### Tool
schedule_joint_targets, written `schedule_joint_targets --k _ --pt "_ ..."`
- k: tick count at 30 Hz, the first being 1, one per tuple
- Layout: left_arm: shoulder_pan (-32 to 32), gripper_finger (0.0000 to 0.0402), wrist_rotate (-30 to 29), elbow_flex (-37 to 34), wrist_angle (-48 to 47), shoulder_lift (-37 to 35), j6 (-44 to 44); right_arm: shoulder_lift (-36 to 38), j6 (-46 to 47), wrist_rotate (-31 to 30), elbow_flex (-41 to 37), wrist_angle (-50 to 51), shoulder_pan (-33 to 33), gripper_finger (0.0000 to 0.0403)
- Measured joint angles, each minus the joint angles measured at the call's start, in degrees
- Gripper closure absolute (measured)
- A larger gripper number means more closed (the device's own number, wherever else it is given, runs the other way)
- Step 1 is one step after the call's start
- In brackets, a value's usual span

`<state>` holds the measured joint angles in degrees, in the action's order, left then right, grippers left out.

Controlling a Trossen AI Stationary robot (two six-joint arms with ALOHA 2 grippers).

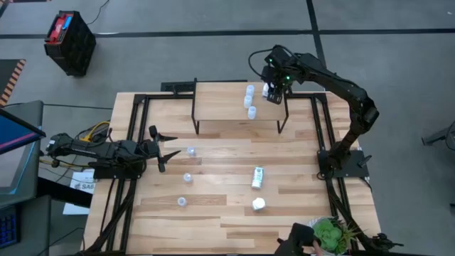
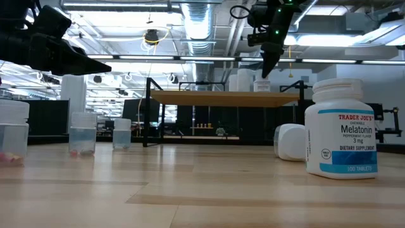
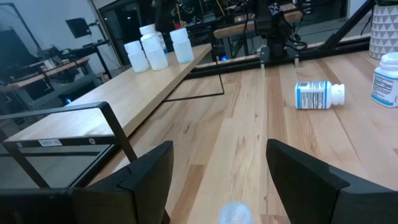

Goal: Pick and place medicine bottles onto shelf by color
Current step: Put the large white pill bottle on the shelf, then put the large white pill bottle on the shelf aligned with the other large white pill bottle

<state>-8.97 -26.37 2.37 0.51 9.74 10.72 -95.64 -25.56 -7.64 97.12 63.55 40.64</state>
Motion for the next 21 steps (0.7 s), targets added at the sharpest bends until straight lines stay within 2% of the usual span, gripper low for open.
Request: schedule_joint_targets --k 6,14,17,21 --pt "0.00 0.0156 0.00 0.00 0.00 0.00 -0.07 0.02 -0.82 -1.50 0.32 -0.42 -0.11 0.0148" --pt "0.02 0.0156 0.02 -0.01 -0.02 -0.02 -0.60 0.09 1.92 -1.73 8.57 5.09 -2.86 0.0147" --pt "0.00 0.0156 0.02 0.00 -0.02 0.00 -0.66 0.17 5.85 -1.72 12.63 8.90 -5.16 0.0147" --pt "0.01 0.0156 0.03 -0.01 -0.02 -0.02 -0.66 0.15 15.45 -1.66 17.30 16.15 -9.87 0.0147"
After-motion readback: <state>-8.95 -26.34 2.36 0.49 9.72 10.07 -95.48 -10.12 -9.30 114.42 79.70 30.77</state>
